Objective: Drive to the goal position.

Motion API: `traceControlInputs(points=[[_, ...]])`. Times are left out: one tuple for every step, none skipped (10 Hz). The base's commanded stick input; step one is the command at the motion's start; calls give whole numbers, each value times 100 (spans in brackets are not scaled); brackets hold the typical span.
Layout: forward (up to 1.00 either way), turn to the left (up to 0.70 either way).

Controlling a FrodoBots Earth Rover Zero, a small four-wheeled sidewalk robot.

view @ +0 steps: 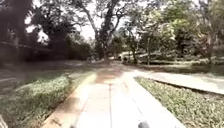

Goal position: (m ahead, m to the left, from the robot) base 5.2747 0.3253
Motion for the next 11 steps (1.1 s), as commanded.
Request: traceControlInputs(points=[[70,0],[70,0],[70,0],[70,0],[70,0],[70,0],[70,0],[70,0],[70,0],[70,0],[70,0]])
